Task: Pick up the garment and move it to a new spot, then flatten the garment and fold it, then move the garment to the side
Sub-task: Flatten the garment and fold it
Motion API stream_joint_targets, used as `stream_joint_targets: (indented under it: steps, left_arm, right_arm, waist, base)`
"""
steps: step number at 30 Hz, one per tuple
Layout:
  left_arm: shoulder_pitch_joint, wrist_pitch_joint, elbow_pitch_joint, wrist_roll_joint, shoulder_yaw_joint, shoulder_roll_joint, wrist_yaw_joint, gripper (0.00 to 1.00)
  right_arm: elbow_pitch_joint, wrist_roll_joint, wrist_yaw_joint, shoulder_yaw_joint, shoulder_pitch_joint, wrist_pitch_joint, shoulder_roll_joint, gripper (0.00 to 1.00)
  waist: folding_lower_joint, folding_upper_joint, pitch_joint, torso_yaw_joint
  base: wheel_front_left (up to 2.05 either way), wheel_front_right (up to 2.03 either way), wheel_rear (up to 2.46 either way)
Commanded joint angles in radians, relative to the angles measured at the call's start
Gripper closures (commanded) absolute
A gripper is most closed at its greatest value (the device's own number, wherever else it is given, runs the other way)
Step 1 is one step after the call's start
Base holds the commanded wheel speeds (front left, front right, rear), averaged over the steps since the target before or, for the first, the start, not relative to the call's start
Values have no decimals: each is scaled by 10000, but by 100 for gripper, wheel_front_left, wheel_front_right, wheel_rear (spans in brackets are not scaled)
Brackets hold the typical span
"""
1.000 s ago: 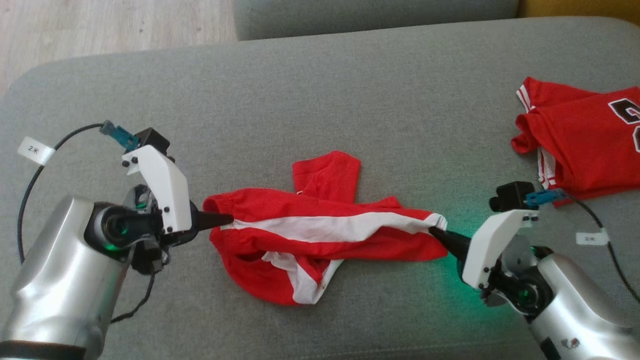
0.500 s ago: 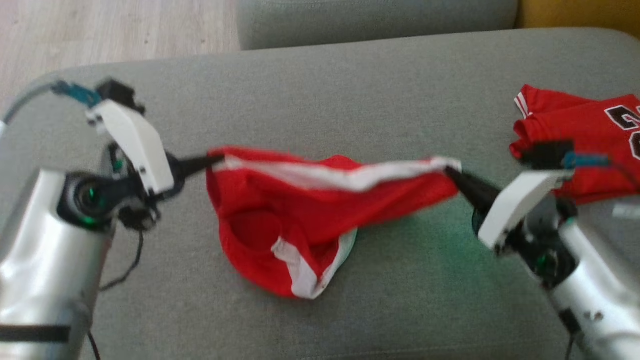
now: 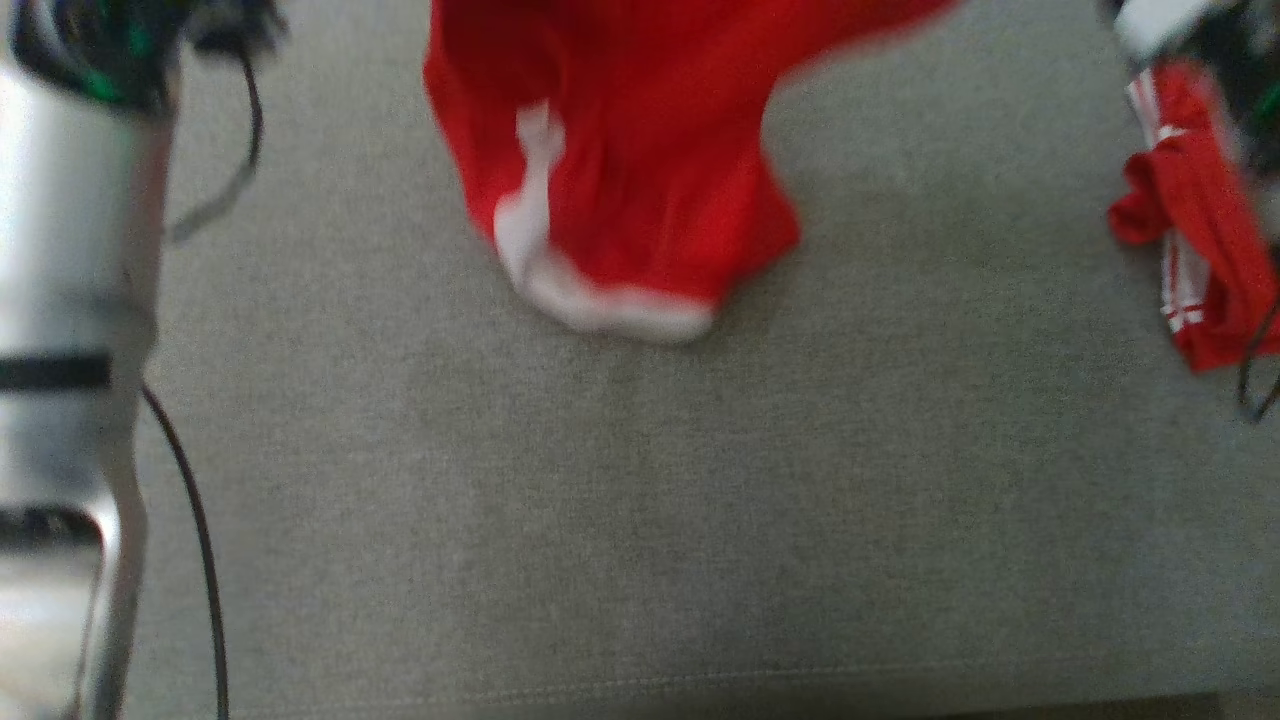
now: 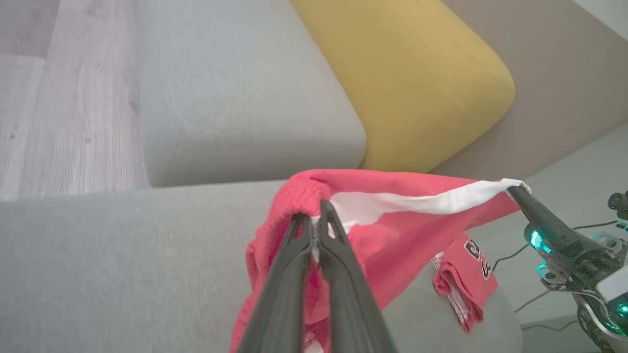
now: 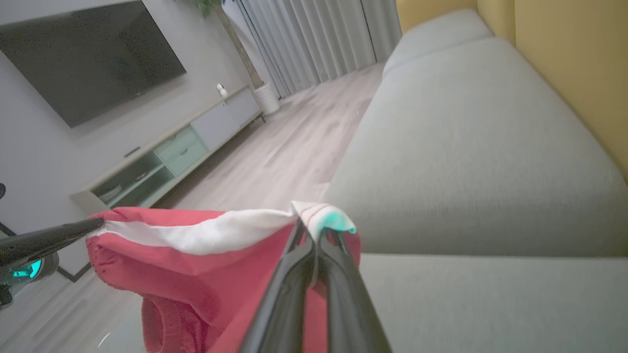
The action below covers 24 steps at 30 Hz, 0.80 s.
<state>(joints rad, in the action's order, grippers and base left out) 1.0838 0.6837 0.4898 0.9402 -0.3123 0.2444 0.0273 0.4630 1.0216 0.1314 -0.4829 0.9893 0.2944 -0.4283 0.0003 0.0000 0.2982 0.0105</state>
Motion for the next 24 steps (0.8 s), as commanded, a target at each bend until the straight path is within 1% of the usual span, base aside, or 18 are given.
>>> stream_joint_targets:
  steps: [1, 3, 4, 7, 11, 14, 17, 19, 21, 24]
  left_arm:
    - [976, -261, -128, -169, 314, 336, 107, 100]
    - [1814, -646, 311, -336, 342, 251, 259, 100]
    - [2639, -1063, 766, -492, 408, 190, 348, 100]
    - [3729, -1595, 1386, -619, 476, 86, 527, 100]
    - [4873, -1997, 2058, -600, 501, -54, 754, 100]
    - [5325, -2107, 2539, -531, 399, -117, 895, 100]
    - [5197, -2047, 2844, -357, 55, -180, 1004, 100]
    - [4722, -1802, 2606, -66, -450, -175, 1024, 100]
    - [4012, -1642, 2090, 355, -994, 30, 1028, 100]
    - [2818, -1322, 1271, 1299, -1542, 433, 1030, 100]
  right_arm:
    - [-157, 72, -7, 13, 693, -168, -118, 100]
    - [161, 200, -7, 34, 1636, -390, -138, 100]
    - [396, 252, -7, 19, 2577, -688, -172, 100]
    - [717, 264, -7, -90, 3836, -1079, -278, 100]
    - [1065, 233, -7, -387, 5271, -1400, -476, 100]
    - [1246, 225, -7, -745, 5960, -1607, -608, 100]
    - [1206, 372, -7, -1301, 5999, -1678, -794, 100]
    - [1091, 549, -7, -1748, 5610, -1713, -962, 100]
    - [889, 817, -7, -2208, 4975, -1713, -1176, 100]
    - [595, 1186, -7, -2870, 3918, -1670, -1593, 100]
  waist:
    - [-3, 0, 651, 111]
    - [-3, 0, 890, 94]
    - [-3, 0, 1102, 75]
    - [-3, 0, 1309, 36]
    - [-3, 0, 1580, 11]
    - [-3, 0, 1770, -16]
    - [-3, 0, 1830, -46]
    - [-3, 0, 1765, -95]
    - [-3, 0, 1620, -175]
    - [-3, 0, 1308, -286]
  base:
    - [0, 0, 0]
    - [0, 0, 0]
    - [0, 0, 0]
    - [0, 0, 0]
    - [0, 0, 0]
    - [0, 0, 0]
    - [0, 0, 0]
    - [0, 0, 0]
    - [0, 0, 0]
    - [0, 0, 0]
